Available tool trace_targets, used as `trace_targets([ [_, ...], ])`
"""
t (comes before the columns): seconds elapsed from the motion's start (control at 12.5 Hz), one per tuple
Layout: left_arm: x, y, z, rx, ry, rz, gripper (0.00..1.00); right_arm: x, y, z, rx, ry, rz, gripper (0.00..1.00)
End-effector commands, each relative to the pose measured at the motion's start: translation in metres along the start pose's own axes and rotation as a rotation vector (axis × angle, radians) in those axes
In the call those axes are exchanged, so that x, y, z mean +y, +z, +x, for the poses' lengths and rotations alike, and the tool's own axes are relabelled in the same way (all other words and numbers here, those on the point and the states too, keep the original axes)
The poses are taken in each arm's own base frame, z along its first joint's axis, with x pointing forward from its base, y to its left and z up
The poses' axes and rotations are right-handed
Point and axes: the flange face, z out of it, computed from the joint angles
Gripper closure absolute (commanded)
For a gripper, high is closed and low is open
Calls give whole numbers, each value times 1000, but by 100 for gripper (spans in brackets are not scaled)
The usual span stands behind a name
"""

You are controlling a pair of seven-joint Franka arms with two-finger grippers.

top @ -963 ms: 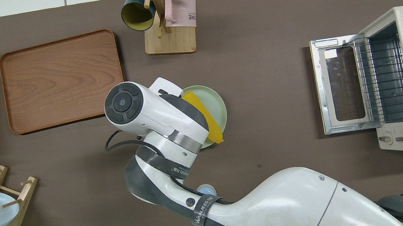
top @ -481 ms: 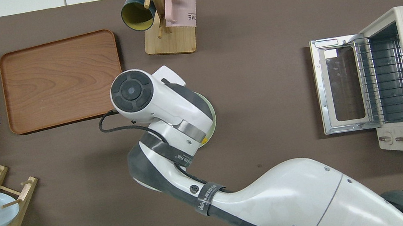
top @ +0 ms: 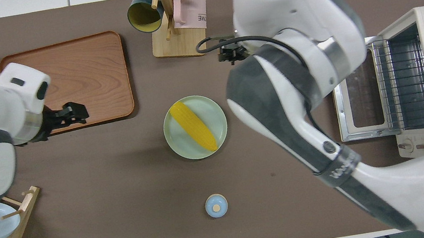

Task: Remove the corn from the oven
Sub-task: 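Grasp the corn with the left gripper while the right gripper reaches the oven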

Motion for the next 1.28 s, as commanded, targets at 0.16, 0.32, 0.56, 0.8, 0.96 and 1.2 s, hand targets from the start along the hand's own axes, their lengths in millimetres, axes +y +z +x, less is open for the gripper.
trace_targets([
  [0.16, 117, 96, -39, 23, -280, -38, 0, 179, -63, 5, -7, -83, -4, 1],
  [0.32, 159, 111, -51, -11, -310, -71, 0, 234, -82, -5, -27, -102, 12, 1],
  [0.56, 188, 121, -56, -27, -311, -87, 0, 229, -47, -15, -43, -142, 29, 1],
  [0.8, 206, 146, -77, -23, -303, -91, 53, 191, 30, -8, -52, -206, 42, 34],
  [0.96, 206, 156, -81, -33, -304, -68, 100, 180, 91, -10, -66, -220, 45, 72],
  [1.2, 207, 135, -72, -30, -296, -11, 100, 157, 163, -3, -50, -254, 64, 100],
])
